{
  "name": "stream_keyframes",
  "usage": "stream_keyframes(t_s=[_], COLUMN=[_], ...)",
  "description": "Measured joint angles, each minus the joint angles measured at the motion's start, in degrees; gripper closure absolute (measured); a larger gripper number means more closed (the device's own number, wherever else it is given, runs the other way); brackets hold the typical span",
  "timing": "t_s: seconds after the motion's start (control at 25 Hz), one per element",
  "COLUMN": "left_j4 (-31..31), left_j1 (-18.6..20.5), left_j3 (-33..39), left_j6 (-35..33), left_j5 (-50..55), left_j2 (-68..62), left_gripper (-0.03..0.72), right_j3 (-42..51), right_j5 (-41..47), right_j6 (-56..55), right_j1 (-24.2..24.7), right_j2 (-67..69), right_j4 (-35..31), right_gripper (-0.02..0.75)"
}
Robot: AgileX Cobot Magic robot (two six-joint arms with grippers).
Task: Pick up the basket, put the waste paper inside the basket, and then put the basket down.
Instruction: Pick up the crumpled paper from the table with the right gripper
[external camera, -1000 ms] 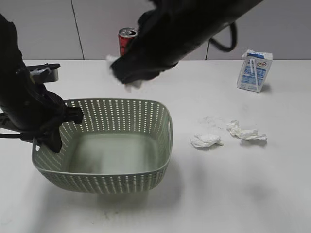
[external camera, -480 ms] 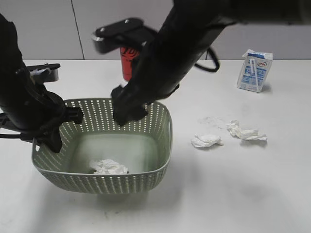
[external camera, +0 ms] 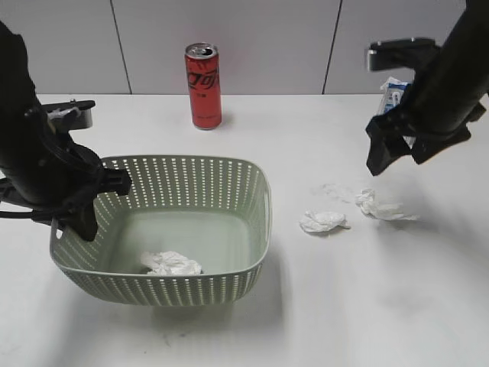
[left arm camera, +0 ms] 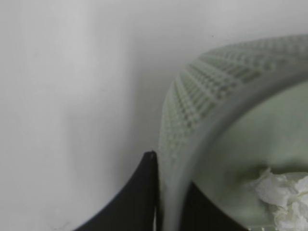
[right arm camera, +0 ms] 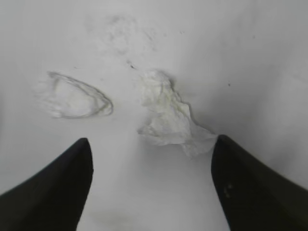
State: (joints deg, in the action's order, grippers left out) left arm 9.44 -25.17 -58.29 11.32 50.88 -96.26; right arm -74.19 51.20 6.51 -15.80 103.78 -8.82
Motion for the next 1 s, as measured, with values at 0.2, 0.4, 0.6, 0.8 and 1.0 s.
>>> stream_keyframes(t_s=[0.2,0.4,0.6,0.8,1.0], left_j4=[0.0,0.0,0.0,0.0,0.0], left_j1=[0.0,0.0,0.0,0.0,0.0], left_j3=[0.0,0.0,0.0,0.0,0.0], left_j6=[0.0,0.0,0.0,0.0,0.0], left_j5=[0.0,0.1,-0.1,-0.4,-0.4], left_j2=[0.0,0.0,0.0,0.0,0.0], left_gripper=[0.683,0.683,0.683,0.683,0.683], right_j3=[1.4,1.4,1.4,0.7,0.2], right_j5=[-3.7,-6.0,-6.8,-5.6,-4.8], right_j6=[-5.0,-8.2,-8.5,-8.6,-8.5], right_j1=[1.5,1.5,1.5,1.5,1.5], right_j2=[7.9,13.4,15.6,16.9,17.2], right_j4=[5.1,7.2,6.7,5.3,4.5], right_gripper=[0.213,0.276,0.288,0.316,0.628])
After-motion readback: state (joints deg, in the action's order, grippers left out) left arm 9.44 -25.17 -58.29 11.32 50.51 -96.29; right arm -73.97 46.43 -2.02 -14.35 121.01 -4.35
